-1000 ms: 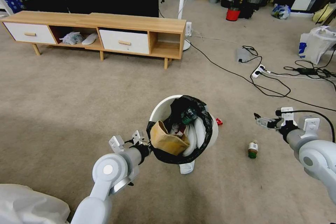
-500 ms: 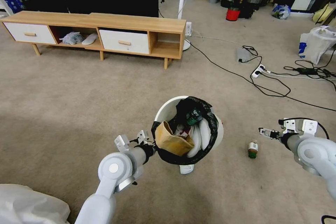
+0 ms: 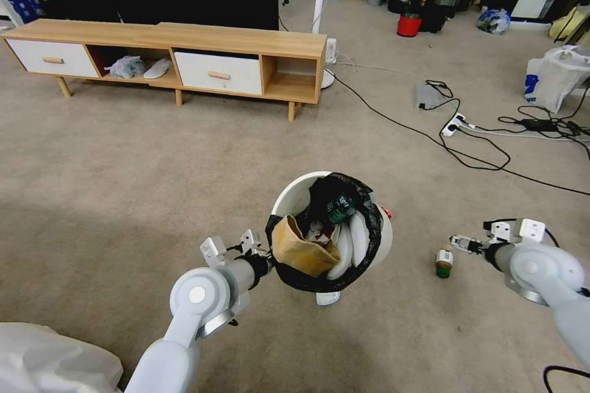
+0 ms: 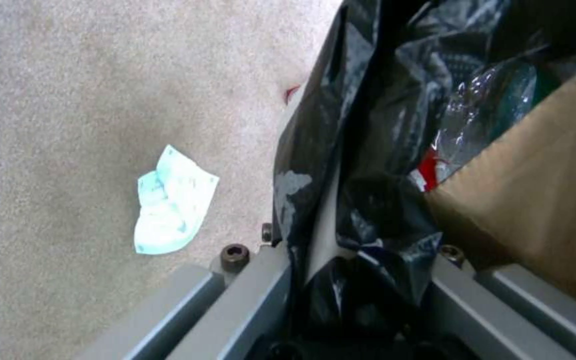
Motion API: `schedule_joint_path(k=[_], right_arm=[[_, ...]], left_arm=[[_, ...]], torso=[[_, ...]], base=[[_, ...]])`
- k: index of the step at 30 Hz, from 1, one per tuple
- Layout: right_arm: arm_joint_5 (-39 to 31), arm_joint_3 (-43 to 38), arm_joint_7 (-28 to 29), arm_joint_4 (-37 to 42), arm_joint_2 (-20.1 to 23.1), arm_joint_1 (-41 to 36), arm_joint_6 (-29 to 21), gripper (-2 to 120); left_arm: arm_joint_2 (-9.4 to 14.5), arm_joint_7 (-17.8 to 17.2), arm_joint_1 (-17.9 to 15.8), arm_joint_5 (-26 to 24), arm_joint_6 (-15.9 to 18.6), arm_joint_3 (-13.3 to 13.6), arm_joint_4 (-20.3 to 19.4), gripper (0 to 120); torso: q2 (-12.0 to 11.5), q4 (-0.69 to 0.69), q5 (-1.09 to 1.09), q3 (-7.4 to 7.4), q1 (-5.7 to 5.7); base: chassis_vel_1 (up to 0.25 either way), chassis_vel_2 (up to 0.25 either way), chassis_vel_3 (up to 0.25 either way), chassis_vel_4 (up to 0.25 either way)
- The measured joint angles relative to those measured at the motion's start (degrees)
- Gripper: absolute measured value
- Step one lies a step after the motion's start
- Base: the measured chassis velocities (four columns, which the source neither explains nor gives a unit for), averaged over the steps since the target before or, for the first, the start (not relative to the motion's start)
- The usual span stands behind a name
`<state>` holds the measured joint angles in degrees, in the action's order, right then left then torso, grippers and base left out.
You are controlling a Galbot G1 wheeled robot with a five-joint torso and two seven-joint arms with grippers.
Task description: Pick up the trash bin and place the garbage on the floor into it.
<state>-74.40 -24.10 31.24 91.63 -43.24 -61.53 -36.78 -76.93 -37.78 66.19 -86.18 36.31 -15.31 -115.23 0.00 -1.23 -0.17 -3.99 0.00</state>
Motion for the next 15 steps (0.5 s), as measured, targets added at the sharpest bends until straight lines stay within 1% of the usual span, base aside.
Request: schedule_joint_path(k=[3, 4, 6, 15], right_arm=[[0.5, 1.7, 0.0, -3.1, -1.9, 1.6, 0.0, 100], [0.5, 1.7, 0.0, -3.1, -1.9, 1.6, 0.0, 100], [0.7, 2.7, 0.0, -5.4, -3.4, 2.6, 0.0, 100], [1.7, 5.4, -0.1, -10.3, -6.3, 5.3, 0.0, 100]], left_arm=[[-0.1, 0.1, 0.2, 0.0, 0.0, 0.1, -0.1, 0], [-0.1, 0.1, 0.2, 0.0, 0.0, 0.1, -0.1, 0], [0.1, 0.2, 0.4, 0.0, 0.0, 0.1, -0.1, 0], [0.7, 0.5, 0.4, -0.3, -0.1, 0.0, -0.2, 0]], torso=[[0.0, -0.02, 0.00, 0.00, 0.00], [0.0, -0.02, 0.00, 0.00, 0.00], [0.0, 0.00, 0.00, 0.00, 0.00], [0.0, -0.01, 0.00, 0.00, 0.00]], base=[[0.000, 0.000, 0.000, 0.000], [0.000, 0.000, 0.000, 0.000], [0.000, 0.000, 0.000, 0.000], [0.000, 0.000, 0.000, 0.000]])
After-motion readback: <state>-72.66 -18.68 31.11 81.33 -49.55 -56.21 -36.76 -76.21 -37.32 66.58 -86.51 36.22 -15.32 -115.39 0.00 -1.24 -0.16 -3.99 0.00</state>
